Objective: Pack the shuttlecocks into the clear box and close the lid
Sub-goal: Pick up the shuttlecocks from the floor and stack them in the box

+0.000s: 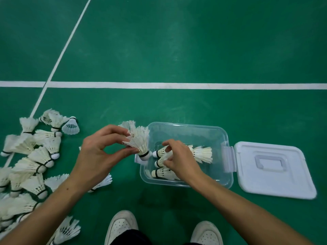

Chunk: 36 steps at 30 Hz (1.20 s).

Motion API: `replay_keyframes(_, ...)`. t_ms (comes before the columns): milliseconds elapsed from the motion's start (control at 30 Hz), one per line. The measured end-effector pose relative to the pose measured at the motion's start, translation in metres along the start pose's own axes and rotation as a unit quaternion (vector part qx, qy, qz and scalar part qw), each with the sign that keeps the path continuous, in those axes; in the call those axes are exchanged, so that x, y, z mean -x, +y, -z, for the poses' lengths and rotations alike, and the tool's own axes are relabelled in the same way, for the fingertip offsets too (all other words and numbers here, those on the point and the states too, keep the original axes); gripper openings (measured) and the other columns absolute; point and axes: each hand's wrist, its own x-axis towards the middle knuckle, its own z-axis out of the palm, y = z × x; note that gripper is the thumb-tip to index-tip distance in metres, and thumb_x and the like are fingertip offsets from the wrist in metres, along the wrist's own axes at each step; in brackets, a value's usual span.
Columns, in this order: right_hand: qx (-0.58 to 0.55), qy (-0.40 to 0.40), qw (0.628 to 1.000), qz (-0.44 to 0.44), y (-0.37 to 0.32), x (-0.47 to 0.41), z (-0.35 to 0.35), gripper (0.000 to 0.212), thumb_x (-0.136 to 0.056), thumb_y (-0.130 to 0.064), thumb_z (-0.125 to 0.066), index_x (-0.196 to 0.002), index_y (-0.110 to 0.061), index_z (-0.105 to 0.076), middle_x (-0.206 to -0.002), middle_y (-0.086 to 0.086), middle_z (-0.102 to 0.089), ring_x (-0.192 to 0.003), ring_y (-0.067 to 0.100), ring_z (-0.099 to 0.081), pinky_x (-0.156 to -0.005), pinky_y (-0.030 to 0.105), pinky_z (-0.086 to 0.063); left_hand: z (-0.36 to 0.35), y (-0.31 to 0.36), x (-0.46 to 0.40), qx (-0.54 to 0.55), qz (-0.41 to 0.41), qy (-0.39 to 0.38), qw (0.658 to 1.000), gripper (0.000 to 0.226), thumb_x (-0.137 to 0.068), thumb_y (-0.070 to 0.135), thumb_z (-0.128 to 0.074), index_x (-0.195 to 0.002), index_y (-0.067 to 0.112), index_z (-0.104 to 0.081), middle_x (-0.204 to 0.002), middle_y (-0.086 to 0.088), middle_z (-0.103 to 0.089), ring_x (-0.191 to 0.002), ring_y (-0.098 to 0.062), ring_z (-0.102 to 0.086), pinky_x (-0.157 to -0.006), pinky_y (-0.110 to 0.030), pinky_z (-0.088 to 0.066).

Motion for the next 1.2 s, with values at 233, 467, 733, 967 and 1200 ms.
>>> replay_keyframes(233,-0.093,-0.047,0.993,-0.056,0.004,-0.009,-0.008,0.072,-0.083,-0.013,-0.087,-0.143,-0.028,-0.050,-0.115,-0.005,-0.060,-0.094,0.020,-0.068,-0.081,0.033,-0.058,-0.003,-0.006,-0.001,0.014,-0.002,-0.034,0.999,0.024,-0.073,0.029,-0.095,-0.085,0.012,-0.082,-0.104,0.000,-0.073,-0.096,-0.013,-0.072,-0.089,-0.019,-0.051)
replay_keyframes(467,-0.173,-0.029,0.983,-0.058,-0.007,0.007,0.030,0.061,-0.084,-0.011,-0.088,-0.135,-0.029,-0.059,-0.122,-0.007,-0.064,-0.088,0.003,-0.074,-0.079,0.035,-0.065,-0.004,-0.010,-0.013,0.033,-0.023,-0.066,0.997,0.029,-0.077,0.049,-0.083,-0.084,0.021,-0.081,-0.105,0.004,-0.073,-0.091,-0.015,-0.072,-0.085,-0.028,-0.054)
replay_keyframes(733,-0.203,-0.001,0.975,0.088,-0.040,0.035,0.098,0.068,-0.084,-0.013,-0.088,-0.137,-0.044,-0.058,-0.144,-0.023,-0.055,-0.114,0.006,-0.069,-0.087,0.026,-0.062,-0.025,-0.006,-0.046,0.004,-0.099,-0.164,0.981,0.026,-0.079,0.045,-0.083,-0.084,0.020,-0.080,-0.100,0.011,-0.071,-0.085,-0.004,-0.069,-0.079,-0.025,-0.055)
replay_keyframes(967,-0.175,-0.025,0.977,0.118,-0.029,0.022,0.077,0.028,-0.082,-0.018,-0.091,-0.094,-0.030,-0.068,-0.138,-0.019,-0.057,-0.103,0.010,-0.071,-0.085,0.029,-0.064,-0.037,-0.002,-0.050,-0.019,-0.145,-0.231,0.962,0.018,-0.090,0.049,-0.074,-0.094,0.031,-0.074,-0.103,0.017,-0.063,-0.090,-0.004,-0.066,-0.078,-0.030,-0.055)
replay_keyframes(1200,-0.132,-0.024,0.983,0.124,-0.015,0.028,0.094,0.011,-0.088,-0.029,-0.085,-0.090,-0.023,-0.076,-0.142,-0.021,-0.059,-0.117,0.004,-0.066,-0.098,0.030,-0.057,-0.033,-0.001,-0.050,-0.099,-0.132,-0.248,0.955,0.046,-0.091,0.022,-0.082,-0.118,0.045,-0.052,-0.114,0.023,-0.051,-0.092,-0.001,-0.064,-0.081,-0.036,-0.059)
